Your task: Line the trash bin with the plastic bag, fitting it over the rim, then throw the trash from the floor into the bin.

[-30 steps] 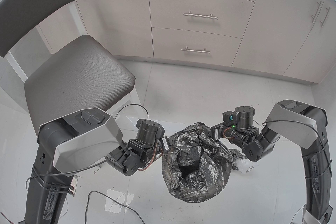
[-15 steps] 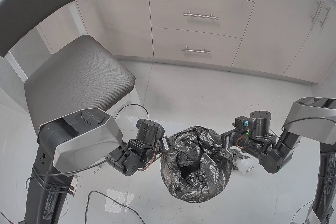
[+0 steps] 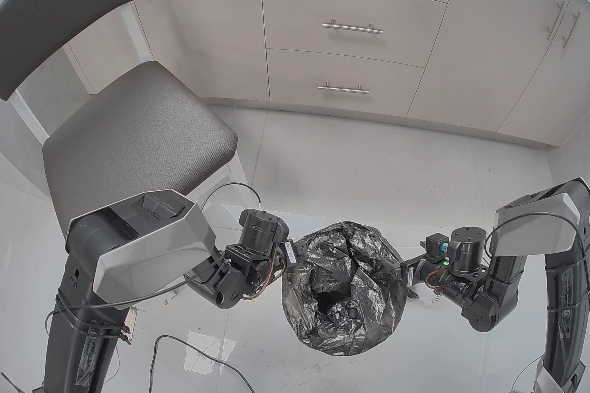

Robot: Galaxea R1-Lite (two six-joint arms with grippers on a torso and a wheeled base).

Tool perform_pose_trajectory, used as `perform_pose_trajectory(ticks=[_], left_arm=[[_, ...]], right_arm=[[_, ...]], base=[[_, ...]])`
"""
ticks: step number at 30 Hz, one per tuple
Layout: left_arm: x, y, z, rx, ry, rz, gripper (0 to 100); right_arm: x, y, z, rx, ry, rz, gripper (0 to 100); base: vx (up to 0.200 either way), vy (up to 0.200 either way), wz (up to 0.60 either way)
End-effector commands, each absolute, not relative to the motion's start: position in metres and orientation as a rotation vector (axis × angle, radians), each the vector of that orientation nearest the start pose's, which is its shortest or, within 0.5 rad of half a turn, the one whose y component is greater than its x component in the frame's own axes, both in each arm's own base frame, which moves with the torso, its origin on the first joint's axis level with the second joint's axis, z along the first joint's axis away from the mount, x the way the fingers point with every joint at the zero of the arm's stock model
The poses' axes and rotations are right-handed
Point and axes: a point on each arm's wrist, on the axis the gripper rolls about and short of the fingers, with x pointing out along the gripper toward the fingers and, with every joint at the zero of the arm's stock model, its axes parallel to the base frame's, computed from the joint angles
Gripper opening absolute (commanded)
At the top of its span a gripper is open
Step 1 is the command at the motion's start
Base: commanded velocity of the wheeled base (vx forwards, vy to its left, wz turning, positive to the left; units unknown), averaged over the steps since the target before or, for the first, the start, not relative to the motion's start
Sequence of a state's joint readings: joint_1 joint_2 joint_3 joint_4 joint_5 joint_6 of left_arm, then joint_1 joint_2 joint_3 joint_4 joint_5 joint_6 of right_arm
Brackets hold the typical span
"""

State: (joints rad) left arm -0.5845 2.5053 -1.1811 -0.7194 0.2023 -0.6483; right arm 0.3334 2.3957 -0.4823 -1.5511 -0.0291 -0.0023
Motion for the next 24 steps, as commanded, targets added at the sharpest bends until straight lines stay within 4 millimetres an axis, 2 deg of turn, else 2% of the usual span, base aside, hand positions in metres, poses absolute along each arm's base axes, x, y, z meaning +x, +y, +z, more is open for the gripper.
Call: perform_pose_trajectory(ticks=[1,19,24], left_arm=[[0.370,-0.240,-0.031,-0.390,0.654,-0.172,100],[0.370,-0.239,-0.031,-0.390,0.654,-0.172,100],[0.370,-0.239,-0.032,-0.390,0.656,-0.172,100]], right_arm=[[0.309,0.104,-0.039,-0.072,0.402,0.292,100],[0.319,0.076,-0.028,-0.051,0.367,0.200,100],[0.319,0.070,-0.031,-0.046,0.378,0.186,100]], base=[[0.000,0.000,0.00],[0.000,0.000,0.00],[0.000,0.000,0.00]])
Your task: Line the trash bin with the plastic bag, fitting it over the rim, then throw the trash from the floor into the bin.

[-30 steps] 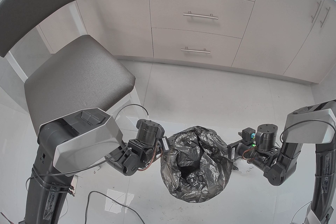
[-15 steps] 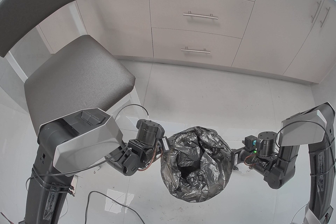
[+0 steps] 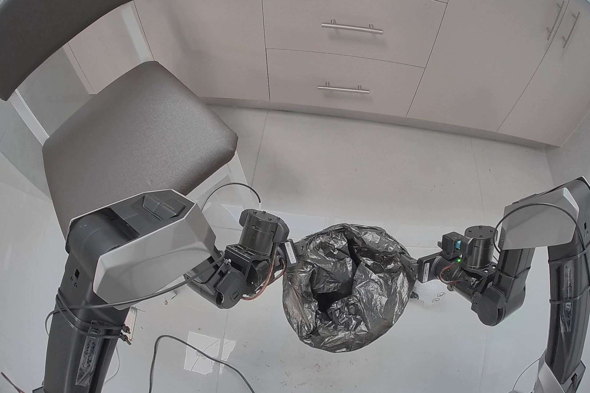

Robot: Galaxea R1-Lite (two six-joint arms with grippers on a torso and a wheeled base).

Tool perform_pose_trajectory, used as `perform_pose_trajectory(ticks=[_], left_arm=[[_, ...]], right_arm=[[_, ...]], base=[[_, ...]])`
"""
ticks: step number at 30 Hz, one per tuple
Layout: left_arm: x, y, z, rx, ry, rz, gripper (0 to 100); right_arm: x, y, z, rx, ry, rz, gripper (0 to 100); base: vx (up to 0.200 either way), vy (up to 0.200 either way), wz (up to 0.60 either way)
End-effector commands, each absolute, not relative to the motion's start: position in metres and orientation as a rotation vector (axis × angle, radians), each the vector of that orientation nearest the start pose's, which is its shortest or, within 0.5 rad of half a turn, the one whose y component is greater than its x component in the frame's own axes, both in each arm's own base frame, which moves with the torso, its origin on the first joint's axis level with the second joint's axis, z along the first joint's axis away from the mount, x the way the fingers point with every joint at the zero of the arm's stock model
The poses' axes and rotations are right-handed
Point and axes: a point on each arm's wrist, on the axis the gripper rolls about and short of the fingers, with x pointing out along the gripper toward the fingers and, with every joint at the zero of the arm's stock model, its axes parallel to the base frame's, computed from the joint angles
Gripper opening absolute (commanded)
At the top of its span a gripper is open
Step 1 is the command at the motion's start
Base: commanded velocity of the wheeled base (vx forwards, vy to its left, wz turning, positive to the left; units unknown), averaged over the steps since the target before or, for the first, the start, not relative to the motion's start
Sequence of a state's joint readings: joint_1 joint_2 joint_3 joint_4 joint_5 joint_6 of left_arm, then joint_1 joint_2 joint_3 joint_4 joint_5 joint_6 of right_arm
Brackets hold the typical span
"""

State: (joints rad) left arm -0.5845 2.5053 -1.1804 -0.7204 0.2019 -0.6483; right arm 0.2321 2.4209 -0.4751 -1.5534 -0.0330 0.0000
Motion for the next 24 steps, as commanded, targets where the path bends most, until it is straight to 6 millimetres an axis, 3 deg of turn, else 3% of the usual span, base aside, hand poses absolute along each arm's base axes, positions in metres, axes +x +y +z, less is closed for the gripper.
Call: perform_pose_trajectory(ticks=[1,13,24], left_arm=[[0.370,-0.239,-0.032,-0.390,0.656,-0.172,100],[0.370,-0.239,-0.032,-0.389,0.654,-0.173,100],[0.370,-0.239,-0.032,-0.389,0.654,-0.173,100]], right_arm=[[0.319,0.070,-0.031,-0.046,0.378,0.186,100],[0.327,0.059,-0.040,-0.036,0.384,0.157,100],[0.337,0.060,-0.063,0.015,0.412,0.143,100]], base=[[0.000,0.000,0.00],[0.000,0.000,0.00],[0.000,0.000,0.00]])
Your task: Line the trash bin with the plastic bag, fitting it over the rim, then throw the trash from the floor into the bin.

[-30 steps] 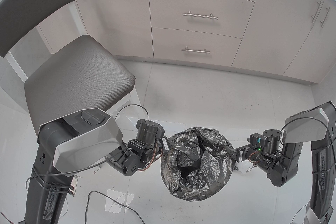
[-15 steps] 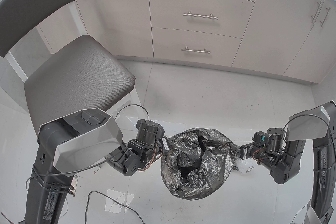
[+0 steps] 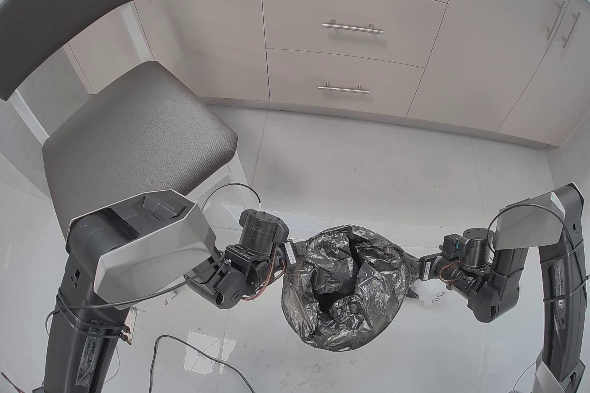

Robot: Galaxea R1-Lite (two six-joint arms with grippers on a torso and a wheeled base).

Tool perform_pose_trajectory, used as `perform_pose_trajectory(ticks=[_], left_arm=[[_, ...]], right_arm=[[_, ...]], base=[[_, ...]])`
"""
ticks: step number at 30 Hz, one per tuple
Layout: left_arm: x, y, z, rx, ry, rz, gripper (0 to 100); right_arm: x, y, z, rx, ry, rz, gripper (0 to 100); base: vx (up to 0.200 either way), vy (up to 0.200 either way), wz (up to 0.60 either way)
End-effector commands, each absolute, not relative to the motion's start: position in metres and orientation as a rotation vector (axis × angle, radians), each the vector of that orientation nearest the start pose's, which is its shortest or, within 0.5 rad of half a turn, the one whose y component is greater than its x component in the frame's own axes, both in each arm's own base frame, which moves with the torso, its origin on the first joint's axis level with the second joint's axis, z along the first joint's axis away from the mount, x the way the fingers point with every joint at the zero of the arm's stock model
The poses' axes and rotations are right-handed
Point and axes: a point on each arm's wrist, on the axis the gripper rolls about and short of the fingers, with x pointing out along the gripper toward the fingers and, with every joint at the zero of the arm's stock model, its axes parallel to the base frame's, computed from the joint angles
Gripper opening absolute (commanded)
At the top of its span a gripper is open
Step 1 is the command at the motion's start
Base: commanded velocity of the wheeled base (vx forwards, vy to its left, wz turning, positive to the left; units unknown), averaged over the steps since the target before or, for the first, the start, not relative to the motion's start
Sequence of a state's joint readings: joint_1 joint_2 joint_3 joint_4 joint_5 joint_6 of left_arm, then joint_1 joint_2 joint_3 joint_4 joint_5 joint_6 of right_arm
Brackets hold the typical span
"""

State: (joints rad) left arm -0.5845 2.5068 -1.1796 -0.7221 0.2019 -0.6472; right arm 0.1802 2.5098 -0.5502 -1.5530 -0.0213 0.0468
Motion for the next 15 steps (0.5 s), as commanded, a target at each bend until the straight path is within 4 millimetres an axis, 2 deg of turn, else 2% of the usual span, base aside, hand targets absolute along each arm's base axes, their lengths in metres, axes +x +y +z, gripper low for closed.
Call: perform_pose_trajectory(ticks=[1,9,15], left_arm=[[0.3700,-0.2393,-0.0316,-0.389,0.654,-0.173,100],[0.3697,-0.2391,-0.0319,-0.388,0.656,-0.172,100],[0.3690,-0.2387,-0.0320,-0.388,0.657,-0.172,100]], right_arm=[[0.3380,0.0603,-0.0634,0.023,0.410,0.141,100],[0.3443,0.0611,-0.0725,0.091,0.413,0.133,100],[0.3468,0.0523,-0.0706,0.119,0.408,0.129,100]], base=[[0.000,0.000,0.00],[0.000,0.000,0.00],[0.000,0.000,0.00]])
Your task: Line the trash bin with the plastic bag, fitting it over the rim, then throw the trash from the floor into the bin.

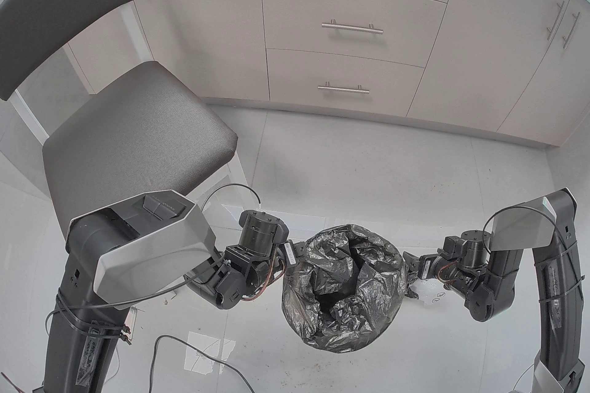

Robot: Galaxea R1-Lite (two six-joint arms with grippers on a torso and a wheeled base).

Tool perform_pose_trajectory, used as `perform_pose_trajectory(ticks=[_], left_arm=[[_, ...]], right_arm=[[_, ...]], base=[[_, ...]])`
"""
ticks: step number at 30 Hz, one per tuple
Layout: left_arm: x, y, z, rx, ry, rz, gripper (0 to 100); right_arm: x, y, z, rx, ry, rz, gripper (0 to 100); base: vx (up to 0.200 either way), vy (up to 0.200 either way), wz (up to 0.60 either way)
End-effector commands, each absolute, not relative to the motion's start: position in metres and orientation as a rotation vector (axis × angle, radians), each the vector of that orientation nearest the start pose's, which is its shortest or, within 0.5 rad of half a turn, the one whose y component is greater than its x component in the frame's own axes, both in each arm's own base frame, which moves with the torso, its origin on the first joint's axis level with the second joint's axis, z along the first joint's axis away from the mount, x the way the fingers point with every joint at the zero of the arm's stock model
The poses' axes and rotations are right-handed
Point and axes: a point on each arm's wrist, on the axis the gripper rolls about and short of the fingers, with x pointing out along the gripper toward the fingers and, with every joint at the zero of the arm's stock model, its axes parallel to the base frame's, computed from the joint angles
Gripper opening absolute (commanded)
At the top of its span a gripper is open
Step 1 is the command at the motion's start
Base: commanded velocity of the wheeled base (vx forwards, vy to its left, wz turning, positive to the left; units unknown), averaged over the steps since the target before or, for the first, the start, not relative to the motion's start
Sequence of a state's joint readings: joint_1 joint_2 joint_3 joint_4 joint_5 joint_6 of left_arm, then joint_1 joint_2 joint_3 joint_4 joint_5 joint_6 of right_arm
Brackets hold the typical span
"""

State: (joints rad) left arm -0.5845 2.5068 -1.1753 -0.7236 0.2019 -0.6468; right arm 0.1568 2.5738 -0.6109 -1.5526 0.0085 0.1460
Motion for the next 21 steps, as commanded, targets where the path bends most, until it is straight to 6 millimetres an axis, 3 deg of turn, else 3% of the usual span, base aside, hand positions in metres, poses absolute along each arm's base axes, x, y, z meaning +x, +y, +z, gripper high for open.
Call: perform_pose_trajectory(ticks=[1,8,11,12,13,14,17,21], left_arm=[[0.369,-0.239,-0.032,-0.388,0.657,-0.172,100],[0.367,-0.239,-0.024,-0.395,0.655,-0.172,100],[0.345,-0.243,0.018,-0.399,0.637,-0.217,100],[0.345,-0.243,0.018,-0.399,0.637,-0.217,100],[0.333,-0.244,0.035,-0.392,0.629,-0.237,100],[0.327,-0.243,0.040,-0.382,0.631,-0.233,100],[0.317,-0.242,0.041,-0.358,0.643,-0.215,100],[0.292,-0.249,0.024,-0.279,0.694,-0.191,100]], right_arm=[[0.346,0.051,-0.071,0.131,0.412,0.130,100],[0.344,0.052,-0.069,0.175,0.417,0.125,100],[0.342,0.056,-0.068,0.239,0.428,0.124,100],[0.342,0.056,-0.068,0.239,0.428,0.124,100],[0.343,0.054,-0.070,0.265,0.432,0.116,100],[0.343,0.054,-0.071,0.279,0.435,0.116,100],[0.343,0.053,-0.072,0.297,0.441,0.121,100],[0.346,0.052,-0.074,0.336,0.438,0.115,100]], base=[[0.000,0.000,0.00],[0.000,0.000,0.00],[0.000,0.000,0.00],[0.000,0.000,0.00],[0.000,0.000,0.00],[0.000,0.000,0.00],[0.000,0.000,0.00],[0.000,0.000,0.00]])
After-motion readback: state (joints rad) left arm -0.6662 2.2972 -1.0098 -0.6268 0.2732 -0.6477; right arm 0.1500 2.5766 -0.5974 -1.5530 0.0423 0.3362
